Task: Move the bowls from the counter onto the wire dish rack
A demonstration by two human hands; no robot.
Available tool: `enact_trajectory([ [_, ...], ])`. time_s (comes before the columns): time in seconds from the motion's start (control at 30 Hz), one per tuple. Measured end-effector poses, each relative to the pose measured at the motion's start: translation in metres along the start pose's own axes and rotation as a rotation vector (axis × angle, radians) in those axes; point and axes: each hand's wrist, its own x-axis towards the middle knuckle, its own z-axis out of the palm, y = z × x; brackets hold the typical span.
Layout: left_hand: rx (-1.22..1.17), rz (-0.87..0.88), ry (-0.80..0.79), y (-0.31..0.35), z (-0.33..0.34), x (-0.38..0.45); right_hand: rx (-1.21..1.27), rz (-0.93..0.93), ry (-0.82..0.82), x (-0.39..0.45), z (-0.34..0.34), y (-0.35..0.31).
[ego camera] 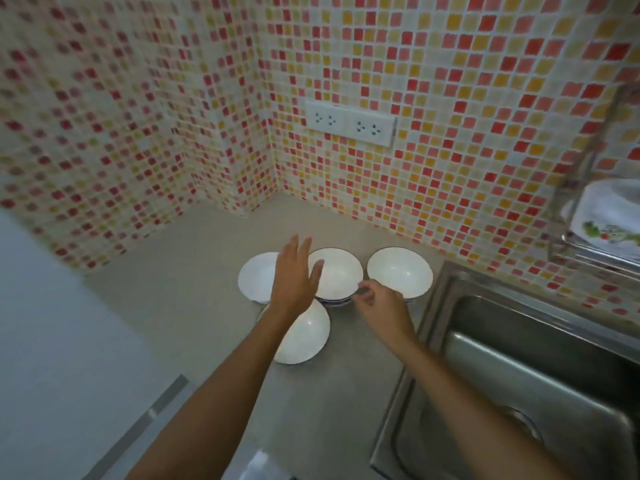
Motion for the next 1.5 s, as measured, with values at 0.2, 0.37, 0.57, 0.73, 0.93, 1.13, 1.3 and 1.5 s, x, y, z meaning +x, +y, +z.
enact_trajectory([
  [0.2,-0.121,-0.267,-0.037,-0.114,-0.012,0.023,-0.058,0.05,-0.089,0.056,0.078,-0.059],
  [0.37,-0.216,-0.457,-0.141,-0.158,-0.007,0.035,-0.239,0.114,-0.117,0.081,0.114,-0.075],
  [0.57,-0.155,-0.505,-0.248,-0.179,0.008,0.048,-0.385,0.116,-0.103,0.092,0.13,-0.084],
  [0.73,-0.193,-0.499,-0.187,-0.176,0.001,0.053,-0.367,0.13,-0.094,0.093,0.131,-0.087],
  [0.93,-0.347,-0.437,-0.133,-0.152,-0.025,0.057,-0.211,0.183,-0.055,0.084,0.118,-0.089],
  [1.13,-0.647,-0.399,-0.244,-0.084,-0.026,0.062,-0.011,0.249,0.127,0.057,0.063,-0.07],
  [1.3,-0.754,-0.366,-0.409,0.001,-0.005,0.048,0.001,0.287,0.294,0.025,-0.007,-0.033],
  [1.5,-0.891,-0.24,-0.558,0.092,0.052,0.02,0.015,0.322,0.404,-0.037,-0.096,0.03],
])
